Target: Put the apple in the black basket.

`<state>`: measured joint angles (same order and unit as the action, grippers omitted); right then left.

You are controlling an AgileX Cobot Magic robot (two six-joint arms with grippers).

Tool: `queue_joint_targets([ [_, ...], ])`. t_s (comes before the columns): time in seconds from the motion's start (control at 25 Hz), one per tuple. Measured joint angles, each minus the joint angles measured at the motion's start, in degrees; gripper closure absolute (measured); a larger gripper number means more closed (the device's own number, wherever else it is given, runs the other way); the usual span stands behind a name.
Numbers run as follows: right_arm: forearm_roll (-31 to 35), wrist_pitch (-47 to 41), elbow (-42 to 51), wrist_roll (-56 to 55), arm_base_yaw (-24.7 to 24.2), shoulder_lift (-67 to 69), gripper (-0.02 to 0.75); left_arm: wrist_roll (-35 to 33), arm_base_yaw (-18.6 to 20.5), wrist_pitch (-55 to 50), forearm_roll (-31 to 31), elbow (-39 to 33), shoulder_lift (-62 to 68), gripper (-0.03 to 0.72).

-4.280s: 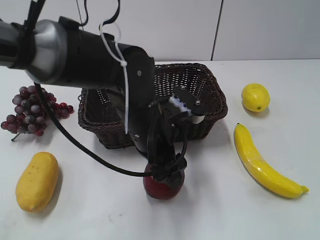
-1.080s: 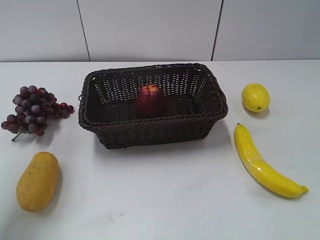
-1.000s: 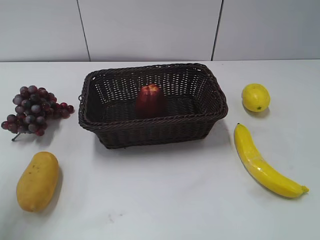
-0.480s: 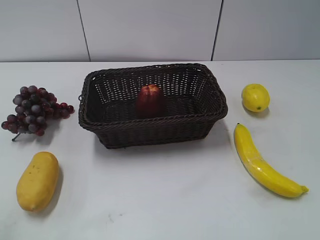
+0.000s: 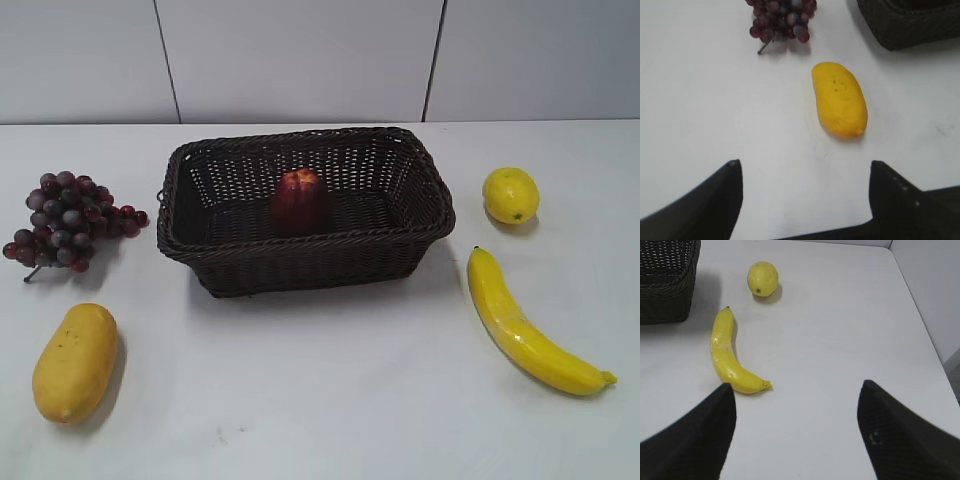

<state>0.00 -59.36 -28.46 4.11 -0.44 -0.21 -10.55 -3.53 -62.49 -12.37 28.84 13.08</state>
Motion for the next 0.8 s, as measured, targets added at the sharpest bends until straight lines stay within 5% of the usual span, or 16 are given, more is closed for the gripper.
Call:
queue_joint_targets([
  [0.8,0.0,0.0,0.0,0.0,0.0,0.0,0.167,0.0,0.3,0.3,-0.1,-1.1,-1.4,0.099],
])
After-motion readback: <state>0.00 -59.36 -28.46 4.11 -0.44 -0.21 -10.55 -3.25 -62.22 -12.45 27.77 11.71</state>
